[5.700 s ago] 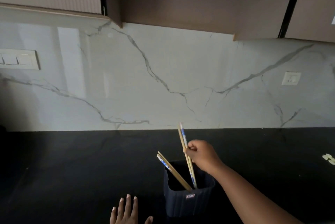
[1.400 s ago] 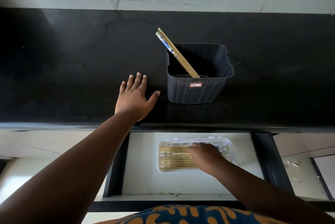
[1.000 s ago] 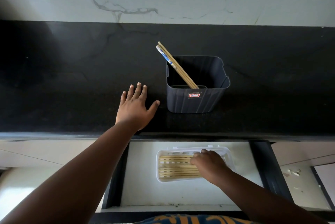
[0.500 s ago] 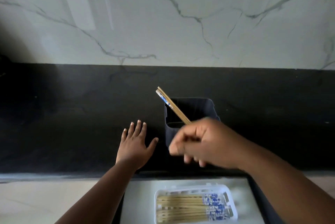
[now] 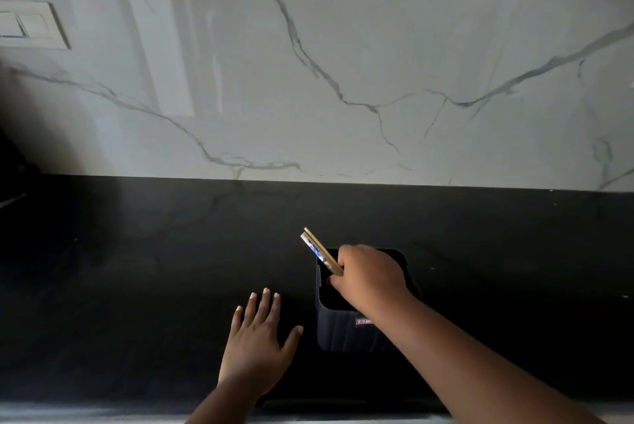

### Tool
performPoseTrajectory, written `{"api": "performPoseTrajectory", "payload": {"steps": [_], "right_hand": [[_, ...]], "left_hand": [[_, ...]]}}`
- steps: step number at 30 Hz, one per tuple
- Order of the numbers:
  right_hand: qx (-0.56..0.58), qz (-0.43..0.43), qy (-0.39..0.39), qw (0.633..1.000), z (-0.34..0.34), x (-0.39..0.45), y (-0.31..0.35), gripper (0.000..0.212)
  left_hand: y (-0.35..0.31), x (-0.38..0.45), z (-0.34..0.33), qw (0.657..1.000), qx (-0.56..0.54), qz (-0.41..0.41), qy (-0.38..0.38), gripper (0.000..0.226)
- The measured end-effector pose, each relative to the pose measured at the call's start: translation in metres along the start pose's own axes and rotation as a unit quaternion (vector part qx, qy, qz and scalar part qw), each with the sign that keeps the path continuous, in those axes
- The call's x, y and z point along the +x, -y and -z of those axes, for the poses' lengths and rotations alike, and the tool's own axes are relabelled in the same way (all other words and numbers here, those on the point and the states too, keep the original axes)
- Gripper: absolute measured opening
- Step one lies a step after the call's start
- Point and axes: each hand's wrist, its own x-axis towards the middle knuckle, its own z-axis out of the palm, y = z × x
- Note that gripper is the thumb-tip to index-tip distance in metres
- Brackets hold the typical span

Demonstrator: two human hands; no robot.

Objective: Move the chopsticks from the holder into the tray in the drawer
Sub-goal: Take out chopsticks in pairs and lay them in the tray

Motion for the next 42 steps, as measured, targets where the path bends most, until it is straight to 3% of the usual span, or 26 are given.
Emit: {"api": "performPoseTrajectory", "payload": {"steps": [12, 16, 20, 22, 25, 27, 28, 31, 33, 34, 36, 37, 39, 40, 42], "right_hand": [[-0.055, -0.027, 0.011, 0.998, -0.008, 0.004, 0.011, 0.019], [-0.008, -0.046, 0.014, 0.999, 0.003, 0.004, 0.005, 0.023], [0.091, -0.028, -0.048, 0.994, 0.039, 0.004, -0.011, 0.034], [0.191, -0.018, -0.068, 0.979, 0.066, 0.004, -0.019, 0.039], [0.365, -0.023, -0.091, 0.926, 0.109, -0.001, -0.027, 0.021], [0.462, -0.029, -0.090, 0.882, 0.132, -0.008, -0.031, 0.013], [0.492, -0.026, -0.083, 0.866, 0.142, -0.012, -0.031, 0.012], [0.533, -0.014, -0.059, 0.844, 0.164, -0.023, -0.030, 0.011], [0.544, -0.009, -0.050, 0.837, 0.172, -0.027, -0.028, 0.011], [0.550, -0.007, -0.046, 0.834, 0.175, -0.029, -0.025, 0.011], [0.559, 0.002, -0.040, 0.828, 0.178, -0.031, -0.019, 0.011], [0.563, 0.007, -0.038, 0.826, 0.178, -0.031, -0.016, 0.011], [0.562, 0.012, -0.037, 0.826, 0.179, -0.033, -0.010, 0.012], [0.560, 0.012, -0.038, 0.828, 0.180, -0.033, -0.008, 0.012], [0.555, 0.010, -0.036, 0.831, 0.180, -0.033, -0.007, 0.011]], "left_hand": [[-0.004, -0.001, 0.004, 1.000, -0.013, 0.010, -0.001, 0.081], [-0.003, 0.002, 0.002, 1.000, -0.008, 0.007, 0.001, 0.081], [-0.002, 0.007, -0.001, 1.000, 0.017, 0.013, 0.022, 0.084], [-0.005, 0.007, 0.003, 0.999, 0.030, -0.031, -0.031, 0.082], [-0.002, 0.000, 0.006, 0.994, -0.002, -0.069, -0.080, 0.061], [-0.005, 0.004, 0.008, 0.994, 0.005, -0.088, -0.057, 0.048], [-0.008, 0.009, 0.018, 0.996, 0.009, -0.080, -0.022, 0.047], [-0.027, 0.040, 0.076, 0.996, -0.082, 0.021, -0.023, 0.056], [-0.050, 0.045, 0.121, 0.975, -0.210, 0.003, -0.068, 0.058], [-0.066, 0.042, 0.147, 0.947, -0.303, -0.029, -0.098, 0.057], [-0.097, 0.031, 0.192, 0.870, -0.483, -0.094, -0.020, 0.061], [-0.109, 0.027, 0.205, 0.845, -0.519, -0.129, 0.033, 0.061], [-0.127, 0.020, 0.224, 0.834, -0.516, -0.170, 0.091, 0.035], [-0.132, 0.018, 0.229, 0.832, -0.522, -0.166, 0.093, 0.019], [-0.137, 0.016, 0.233, 0.818, -0.551, -0.136, 0.093, 0.012]]}}
